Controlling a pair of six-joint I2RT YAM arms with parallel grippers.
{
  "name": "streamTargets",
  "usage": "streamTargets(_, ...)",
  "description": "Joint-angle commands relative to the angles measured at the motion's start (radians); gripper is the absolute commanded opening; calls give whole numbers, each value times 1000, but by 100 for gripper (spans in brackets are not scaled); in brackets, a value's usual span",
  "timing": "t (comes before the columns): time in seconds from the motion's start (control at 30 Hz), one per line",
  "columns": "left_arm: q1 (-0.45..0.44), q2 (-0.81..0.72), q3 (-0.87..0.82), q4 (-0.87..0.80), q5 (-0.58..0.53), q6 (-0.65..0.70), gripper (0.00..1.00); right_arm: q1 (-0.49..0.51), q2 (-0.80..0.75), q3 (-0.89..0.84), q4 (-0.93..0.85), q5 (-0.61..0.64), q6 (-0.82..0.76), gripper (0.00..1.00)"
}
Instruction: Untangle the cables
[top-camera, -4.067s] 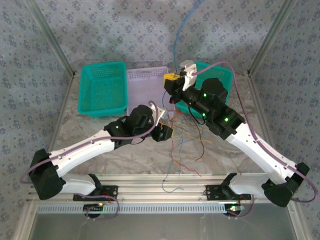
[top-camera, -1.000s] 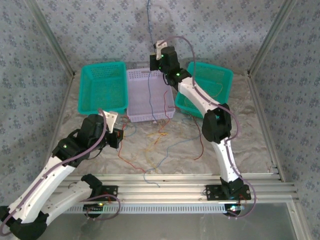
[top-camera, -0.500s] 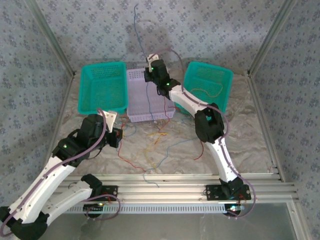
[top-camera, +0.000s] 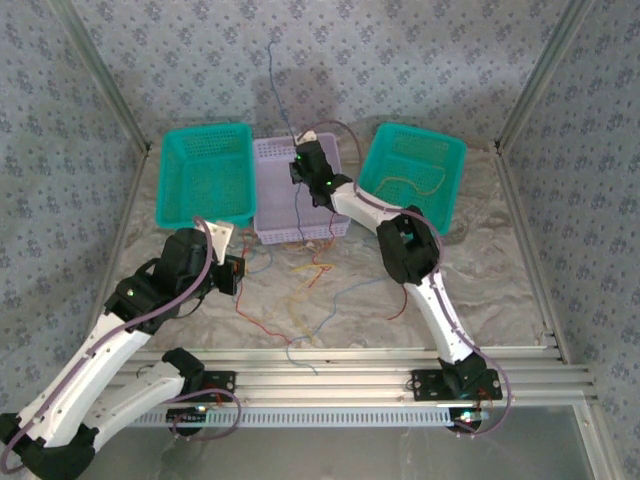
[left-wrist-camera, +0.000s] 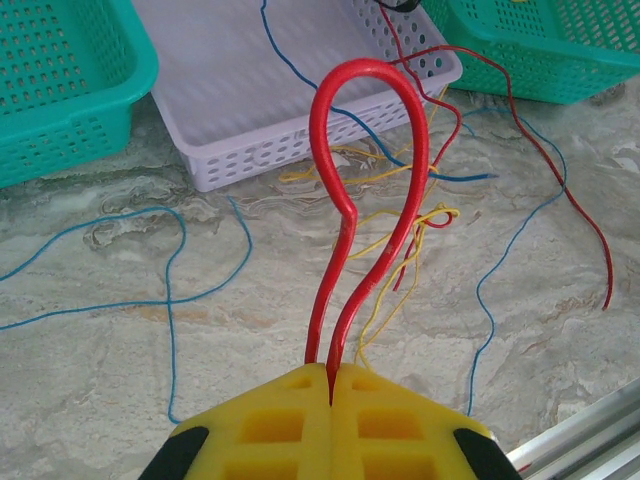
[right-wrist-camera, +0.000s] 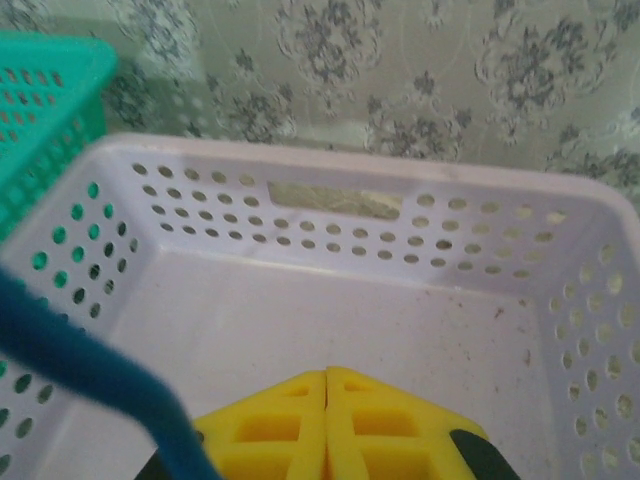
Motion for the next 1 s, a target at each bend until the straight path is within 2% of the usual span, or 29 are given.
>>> streamTargets(0.0, 9, -2, 0, 14, -7, 24, 0, 9, 40, 20, -11, 38, 24, 0)
streamTargets(0.33, 15, 4, 0, 14, -8, 26, 0, 8, 148, 232, -208, 59, 20, 0)
streamTargets(0.47, 17, 7, -1, 14, -8, 28, 0, -4, 196, 371, -381, 13, 58, 0)
streamTargets(0.7, 19, 6, -1, 13, -7, 29, 0, 13, 202, 389, -446, 24, 2, 1)
streamTargets(0.77, 20, 5, -1, 12, -7, 29, 0, 12, 205, 390, -467, 30, 9, 3)
streamTargets(0.97, 20, 2, -2, 10, -13, 30, 0, 3, 200, 387, -494, 20, 43, 21)
